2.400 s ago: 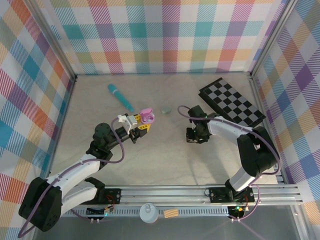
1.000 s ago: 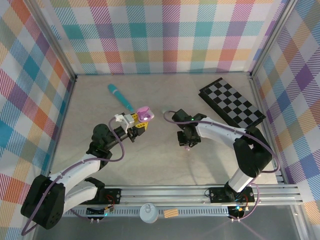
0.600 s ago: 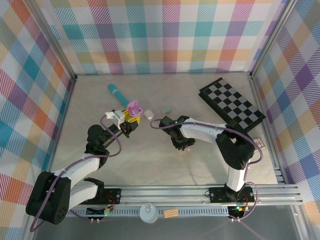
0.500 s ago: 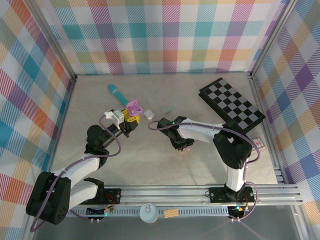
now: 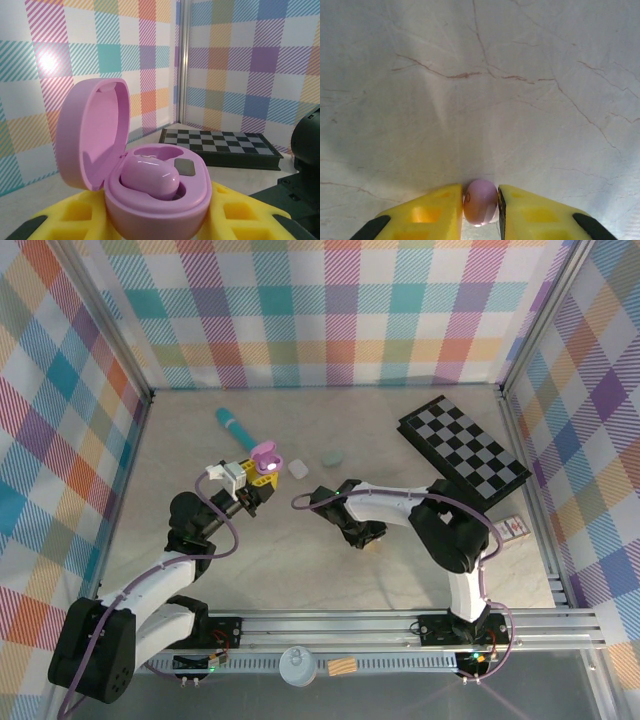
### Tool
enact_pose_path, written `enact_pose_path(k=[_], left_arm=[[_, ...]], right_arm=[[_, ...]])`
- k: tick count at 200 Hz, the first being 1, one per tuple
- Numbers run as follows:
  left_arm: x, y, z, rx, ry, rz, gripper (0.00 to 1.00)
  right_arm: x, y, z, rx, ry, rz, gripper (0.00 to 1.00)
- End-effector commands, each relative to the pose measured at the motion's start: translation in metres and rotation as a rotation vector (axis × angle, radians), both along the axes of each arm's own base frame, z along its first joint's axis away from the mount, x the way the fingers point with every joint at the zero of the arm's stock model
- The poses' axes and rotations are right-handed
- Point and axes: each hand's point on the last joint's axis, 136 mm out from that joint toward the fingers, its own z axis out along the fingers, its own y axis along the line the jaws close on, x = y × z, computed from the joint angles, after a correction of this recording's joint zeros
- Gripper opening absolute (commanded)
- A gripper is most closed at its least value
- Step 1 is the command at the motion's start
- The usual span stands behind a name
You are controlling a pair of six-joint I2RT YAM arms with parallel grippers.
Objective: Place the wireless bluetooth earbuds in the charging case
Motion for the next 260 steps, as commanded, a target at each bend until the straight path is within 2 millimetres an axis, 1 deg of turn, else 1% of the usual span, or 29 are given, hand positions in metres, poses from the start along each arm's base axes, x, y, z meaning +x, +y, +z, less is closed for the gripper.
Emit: enact_pose_path(k=[1,30,51,77,100,117,130,158,183,207,232,242,260], left_arm=[[-0.003,0.001,0.007,0.007,-0.037,-0.009,0.32],[-0.002,0.002,0.006,0.007,-0.038,-0.002,0.32],[-0.002,0.002,0.008,0.006,-0.041,-0.005,0.32],[-0.002,0.002,0.007,0.004,-0.039,-0.008,0.32],[-0.002,0.001,0.007,0.005,-0.039,-0.011,0.32],[-0.003,0.0,0.006,0.007,-0.037,-0.018,0.32],[-0.005,-0.003,0.007,0.01,-0.039,-0.038,0.32],[-0.007,-0.009,0.009,0.01,-0.034,-0.081,0.32],[-0.008,-0.011,0.011,0.007,-0.034,-0.097,0.32],[-0.011,-0.016,0.015,0.011,-0.037,-0.133,0.32],[-0.016,-0.026,0.017,0.024,-0.031,-0.187,0.32],[-0.016,-0.031,0.016,0.028,-0.027,-0.205,0.32],[-0.018,-0.037,0.016,0.032,-0.022,-0.228,0.32]], right_arm=[[-0.001,-0.004,0.002,-0.043,0.009,0.017,0.25],[-0.003,-0.007,0.0,-0.061,0.017,0.019,0.27],[-0.006,-0.01,-0.003,-0.076,0.031,0.023,0.26],[-0.006,-0.01,-0.006,-0.078,0.035,0.025,0.21],[-0.004,-0.008,0.0,-0.065,0.021,0.029,0.19],[-0.001,-0.004,0.011,-0.018,-0.008,0.034,0.17],[0.001,0.001,0.022,0.04,-0.032,0.036,0.17],[0.008,0.013,0.052,0.206,-0.094,0.036,0.17],[0.014,0.013,0.083,0.318,-0.157,0.033,0.16],[0.019,0.02,0.121,0.459,-0.228,0.08,0.16],[0.021,0.035,0.165,0.657,-0.256,0.097,0.17],[0.022,0.04,0.179,0.746,-0.241,0.072,0.16],[0.026,0.044,0.199,0.91,-0.182,-0.038,0.16]])
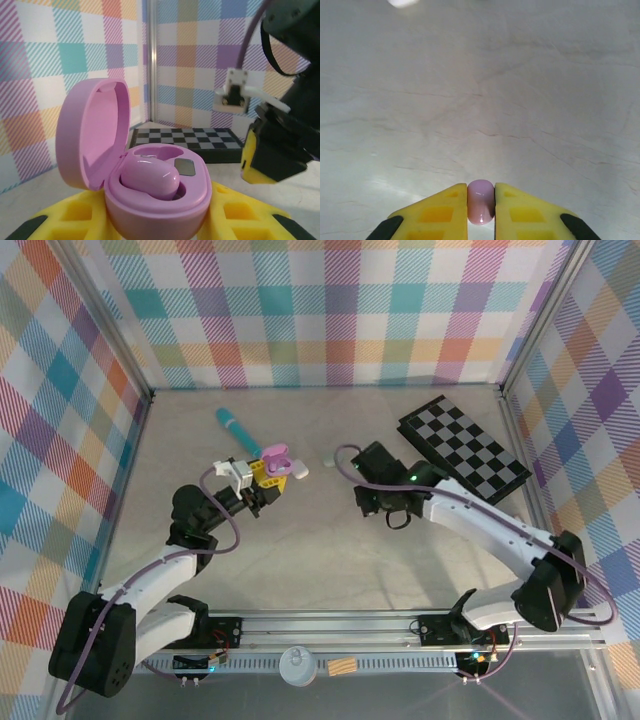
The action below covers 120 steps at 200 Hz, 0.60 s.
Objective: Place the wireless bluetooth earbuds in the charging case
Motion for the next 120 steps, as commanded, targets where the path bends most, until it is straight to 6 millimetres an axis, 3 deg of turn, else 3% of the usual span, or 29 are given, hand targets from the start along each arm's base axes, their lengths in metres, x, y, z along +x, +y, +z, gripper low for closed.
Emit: enact_pose_path(k=[1,71,120], left_arm=[[-0.007,-0.012,0.009,0.007,-0.025,-0.068,0.32],[-0.014,-0.022,0.007,0.026,-0.024,-0.104,0.32],[-0.02,-0.035,0.007,0.028,-0.026,-0.156,0.33]], right_arm=[[0.002,0.022,0.035,0.266,0.087,-0.009,0.16],[0.007,0.035,0.085,0.836,0.354,-0.002,0.15],[-0.001,0.049,0.113,0.953,0.393,0.128,0.16]])
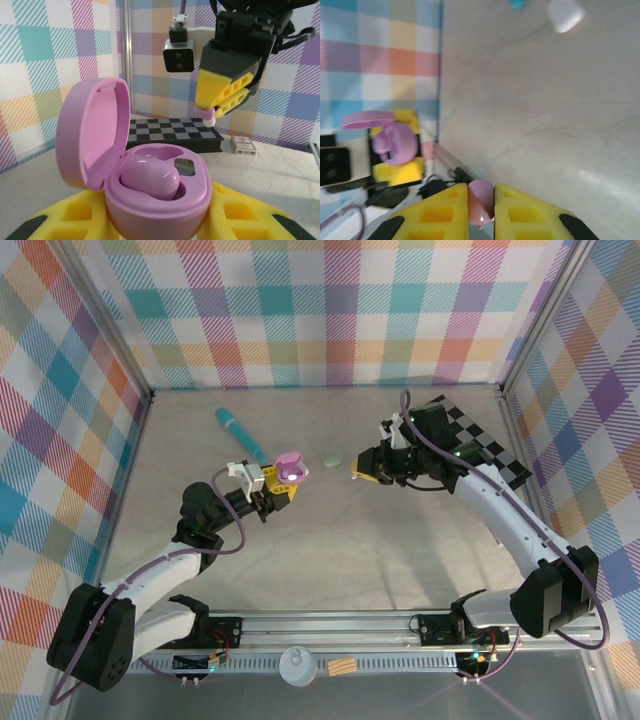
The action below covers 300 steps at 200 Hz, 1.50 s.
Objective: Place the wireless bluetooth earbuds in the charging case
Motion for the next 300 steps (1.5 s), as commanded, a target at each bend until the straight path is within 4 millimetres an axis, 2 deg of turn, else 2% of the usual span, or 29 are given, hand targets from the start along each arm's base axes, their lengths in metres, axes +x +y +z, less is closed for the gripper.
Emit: enact_pose_path(k=[1,45,89,132,266,300], left_arm=[[-0.006,-0.01,0.019,-0.007,-0.066,-0.058,0.33],[-0.015,-0.021,0.025,-0.008,-0.073,-0.113,0.32],[-0.027,-0.034,0.03,-0.007,-0.076,-0.178,0.32],[-0.031,-0.039,0.035,-0.012,-0.084,-0.196,0.32],[-0.03,-0.04,0.044,-0.031,-0.101,-0.186,0.32],[-0.03,-0.04,0.044,-0.032,-0.103,-0.19,0.32]], right_arm=[[-0.014,0.015,0.034,0.146,-0.025,0.116,0.16],[-0.026,0.029,0.059,0.145,-0.14,0.236,0.16],[-0.033,0.056,0.069,0.135,-0.203,0.34,0.16],[-0.036,0.07,0.064,0.102,-0.221,0.392,0.16],[-0.039,0.07,0.043,0.045,-0.189,0.404,0.16],[-0.038,0.072,0.043,0.04,-0.193,0.403,0.27]])
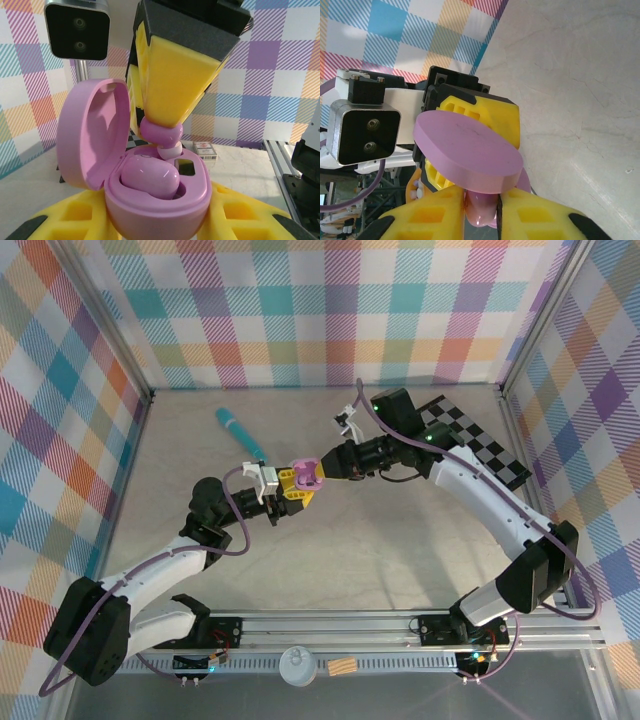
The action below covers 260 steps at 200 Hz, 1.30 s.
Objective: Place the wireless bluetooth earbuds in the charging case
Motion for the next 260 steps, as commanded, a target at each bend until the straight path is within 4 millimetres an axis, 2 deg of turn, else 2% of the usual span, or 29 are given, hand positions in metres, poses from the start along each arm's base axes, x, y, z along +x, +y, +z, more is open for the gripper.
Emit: enact_pose_path(k=[1,43,82,119,136,158,191,260], left_arm=[[-0.004,-0.004,0.024,-0.035,-0.065,-0.024,0.32],[-0.004,-0.004,0.022,-0.033,-0.061,-0.023,0.32],[-0.003,-0.003,0.018,-0.029,-0.06,-0.014,0.32],[-0.003,-0.004,0.017,-0.026,-0.066,-0.017,0.32],[-0.003,-0.004,0.018,-0.027,-0.071,-0.018,0.32],[-0.003,-0.004,0.017,-0.031,-0.074,-0.022,0.32],[-0.003,-0.005,0.019,-0.043,-0.077,-0.027,0.32],[0.001,-0.002,0.024,-0.055,-0.093,0.012,0.32]], right_arm=[[0.001,0.002,0.002,-0.01,-0.018,0.008,0.27],[0.003,0.001,0.007,-0.013,-0.045,-0.003,0.3],[-0.002,-0.005,0.023,0.008,-0.122,-0.001,0.37],[-0.002,-0.01,0.04,0.035,-0.206,-0.023,0.52],[0.011,-0.009,0.044,0.03,-0.209,-0.076,0.62],[0.032,-0.006,0.04,-0.029,-0.193,-0.136,0.68],[0.05,0.0,0.022,-0.113,-0.144,-0.152,0.7],[0.036,-0.001,0.005,-0.127,-0.109,-0.097,0.71]])
